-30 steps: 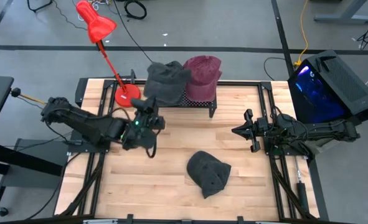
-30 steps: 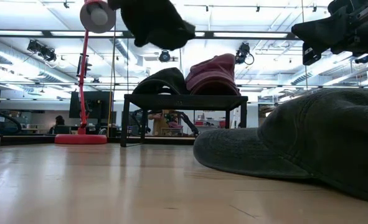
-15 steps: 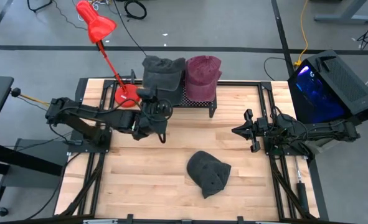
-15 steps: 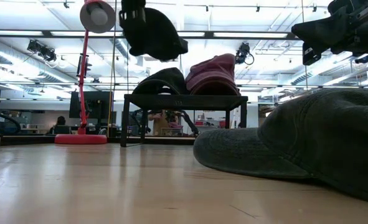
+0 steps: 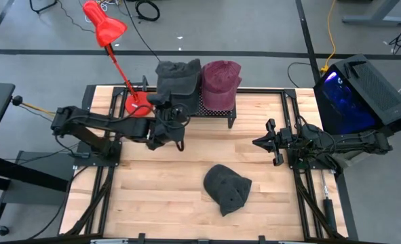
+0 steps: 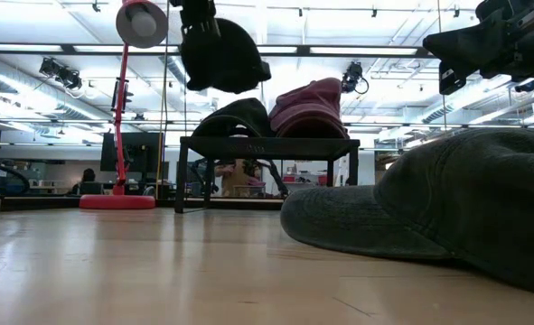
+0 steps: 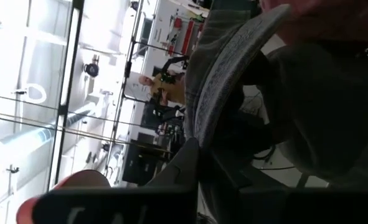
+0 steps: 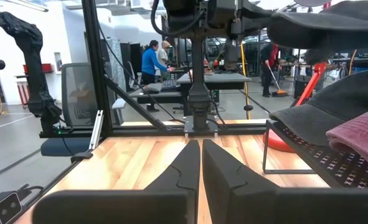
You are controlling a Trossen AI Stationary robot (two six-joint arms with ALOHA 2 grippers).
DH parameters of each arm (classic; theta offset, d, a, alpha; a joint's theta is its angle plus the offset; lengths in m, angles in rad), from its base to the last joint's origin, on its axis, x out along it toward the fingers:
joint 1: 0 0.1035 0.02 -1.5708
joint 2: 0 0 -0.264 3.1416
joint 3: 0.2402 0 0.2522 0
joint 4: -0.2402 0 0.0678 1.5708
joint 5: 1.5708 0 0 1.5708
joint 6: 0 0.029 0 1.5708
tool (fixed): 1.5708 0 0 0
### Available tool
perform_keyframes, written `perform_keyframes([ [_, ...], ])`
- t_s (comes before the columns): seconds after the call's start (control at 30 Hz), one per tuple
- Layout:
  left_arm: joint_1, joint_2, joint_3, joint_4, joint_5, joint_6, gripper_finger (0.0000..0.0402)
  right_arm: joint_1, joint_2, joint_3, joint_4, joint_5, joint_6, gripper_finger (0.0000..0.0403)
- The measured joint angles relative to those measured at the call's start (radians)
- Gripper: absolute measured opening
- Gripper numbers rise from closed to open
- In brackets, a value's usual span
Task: Pick & Place hat
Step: Stack the top black cap on top of the black cap on the shelf
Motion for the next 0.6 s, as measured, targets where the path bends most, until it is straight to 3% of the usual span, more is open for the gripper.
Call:
perform_keyframes([
  [0.6,0.019,0.101,-0.001,-0.007,0.002,-0.112,0.0037,0.000,0.000,0.000,-0.001,0.000,0.000,0.0023],
])
